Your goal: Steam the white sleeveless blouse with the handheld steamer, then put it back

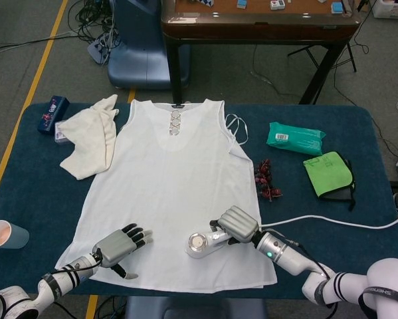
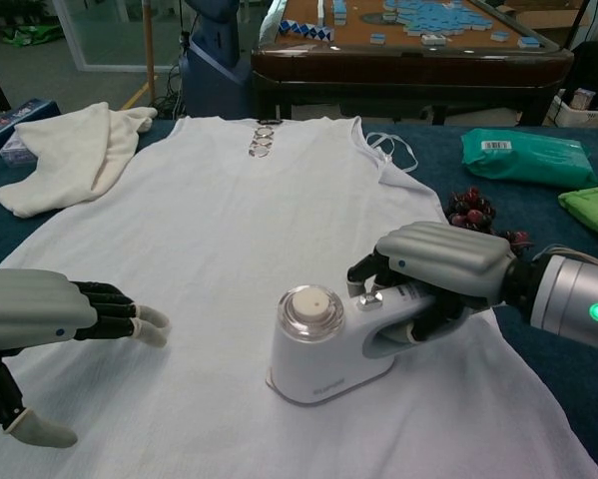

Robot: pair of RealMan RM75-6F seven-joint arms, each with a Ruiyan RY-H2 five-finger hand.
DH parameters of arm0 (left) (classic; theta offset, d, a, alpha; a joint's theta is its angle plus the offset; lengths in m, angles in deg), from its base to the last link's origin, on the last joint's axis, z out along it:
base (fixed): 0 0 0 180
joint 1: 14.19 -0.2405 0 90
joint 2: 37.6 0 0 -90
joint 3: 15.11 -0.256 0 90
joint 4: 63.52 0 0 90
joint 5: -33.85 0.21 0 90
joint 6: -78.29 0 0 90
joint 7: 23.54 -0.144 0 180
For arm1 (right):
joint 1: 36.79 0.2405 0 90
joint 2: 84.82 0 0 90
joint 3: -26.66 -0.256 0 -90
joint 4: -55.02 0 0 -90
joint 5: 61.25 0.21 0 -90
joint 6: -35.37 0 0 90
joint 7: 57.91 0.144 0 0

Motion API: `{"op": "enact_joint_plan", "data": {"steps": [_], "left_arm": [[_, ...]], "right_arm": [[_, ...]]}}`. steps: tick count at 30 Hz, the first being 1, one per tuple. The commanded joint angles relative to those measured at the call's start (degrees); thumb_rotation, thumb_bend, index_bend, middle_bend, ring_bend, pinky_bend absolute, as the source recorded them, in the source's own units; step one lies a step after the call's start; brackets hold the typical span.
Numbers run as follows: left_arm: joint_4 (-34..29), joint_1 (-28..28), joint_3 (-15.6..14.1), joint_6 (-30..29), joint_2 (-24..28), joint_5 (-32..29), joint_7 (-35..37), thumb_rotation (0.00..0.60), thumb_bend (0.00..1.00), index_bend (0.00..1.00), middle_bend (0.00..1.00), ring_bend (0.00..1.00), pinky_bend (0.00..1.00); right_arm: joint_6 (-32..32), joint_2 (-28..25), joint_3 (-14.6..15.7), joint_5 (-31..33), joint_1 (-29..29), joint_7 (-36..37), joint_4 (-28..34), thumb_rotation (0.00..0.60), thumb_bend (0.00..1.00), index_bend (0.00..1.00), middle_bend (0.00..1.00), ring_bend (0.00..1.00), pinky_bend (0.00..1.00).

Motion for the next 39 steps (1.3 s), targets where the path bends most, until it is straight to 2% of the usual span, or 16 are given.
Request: {"op": "enact_joint_plan", "data": {"steps": [1,9,29,39], "left_arm": [[-0.1,0.0,0.0,-0.1,0.1,0.1,0.0,0.264,0.14,0.04,0.00,0.00,0.00],[-0.5,0.0,-0.3,-0.5,0.6,0.3,0.0,0.266,0.14,0.04,0.00,0.00,0.00],[-1.8,-0.1,-0.4,-1.0,1.8,0.1,-0.7,0.266,0.14,0.04,0.00,0.00,0.00],[-2.4,0.1,-0.5,-0.9,2.0,0.1,-1.2,0.269,0.14,0.04,0.00,0.00,0.00]], "right_arm": [[0.7,-0.3,-0.3,0.4,-0.6,0.5,-1.1,0.600,0.62,0.91,0.86,0.85,0.73],[2.0,0.7,-0.8,0.6,-1.2,2.3,-4.1,0.600,0.62,0.91,0.86,0.85,0.73],[2.5,5.9,-0.7,-4.1,2.3,2.1,-4.1,0.600,0.62,0.91,0.86,0.85,0.73],[4.6,5.9,-0.5,-3.2,0.6,3.1,-8.6,0.600,0.62,0.91,0.86,0.85,0.73]]}}
